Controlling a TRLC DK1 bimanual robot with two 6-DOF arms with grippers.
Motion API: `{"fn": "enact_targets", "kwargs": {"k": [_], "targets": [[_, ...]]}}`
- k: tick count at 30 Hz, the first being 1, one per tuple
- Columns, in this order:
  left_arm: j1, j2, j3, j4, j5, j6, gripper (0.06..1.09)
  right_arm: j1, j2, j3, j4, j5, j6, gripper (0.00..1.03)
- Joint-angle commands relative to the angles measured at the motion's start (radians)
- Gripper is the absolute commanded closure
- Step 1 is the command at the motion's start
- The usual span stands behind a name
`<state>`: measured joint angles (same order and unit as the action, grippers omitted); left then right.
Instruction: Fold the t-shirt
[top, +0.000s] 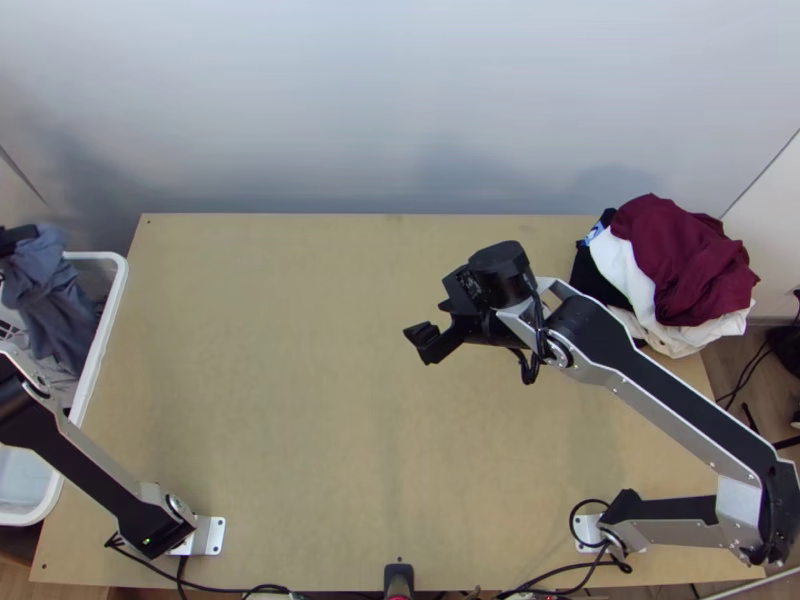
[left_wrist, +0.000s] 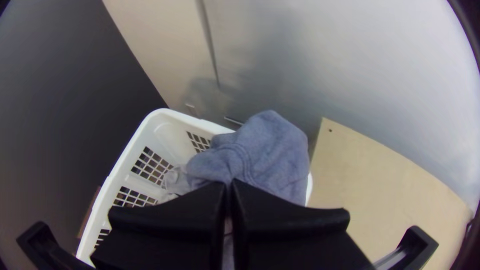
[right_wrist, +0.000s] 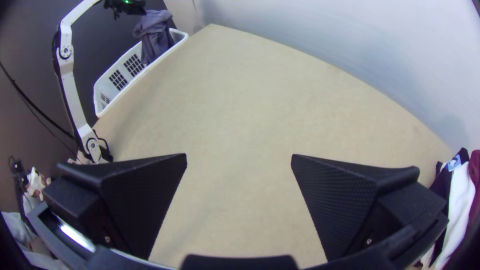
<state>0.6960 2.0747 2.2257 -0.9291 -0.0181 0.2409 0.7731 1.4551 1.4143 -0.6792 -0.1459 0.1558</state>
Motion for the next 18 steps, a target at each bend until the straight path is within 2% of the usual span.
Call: {"fn": "enact_targets", "kwargs": {"k": [1, 4, 11, 18], "targets": [[-0.138, -0.154, -0.001, -0.151, 0.018, 0.008, 1.05, -0.018, -0.027, -0.025, 0.000, 0.003, -0.006, 0.06], [-0.247, -0.200, -0.069, -0.197, 0.018, -0.037, 1.05, -0.037, -0.050, -0.061, 0.000, 0.002, -0.006, 0.06], [-0.526, -0.308, -0.393, -0.126, 0.017, -0.124, 1.05, -0.094, -0.154, -0.206, 0.004, 0.002, 0.002, 0.06], [-0.851, -0.350, -0.566, -0.070, -0.049, -0.199, 1.05, -0.190, -0.318, -0.385, 0.061, 0.002, 0.005, 0.06]]}}
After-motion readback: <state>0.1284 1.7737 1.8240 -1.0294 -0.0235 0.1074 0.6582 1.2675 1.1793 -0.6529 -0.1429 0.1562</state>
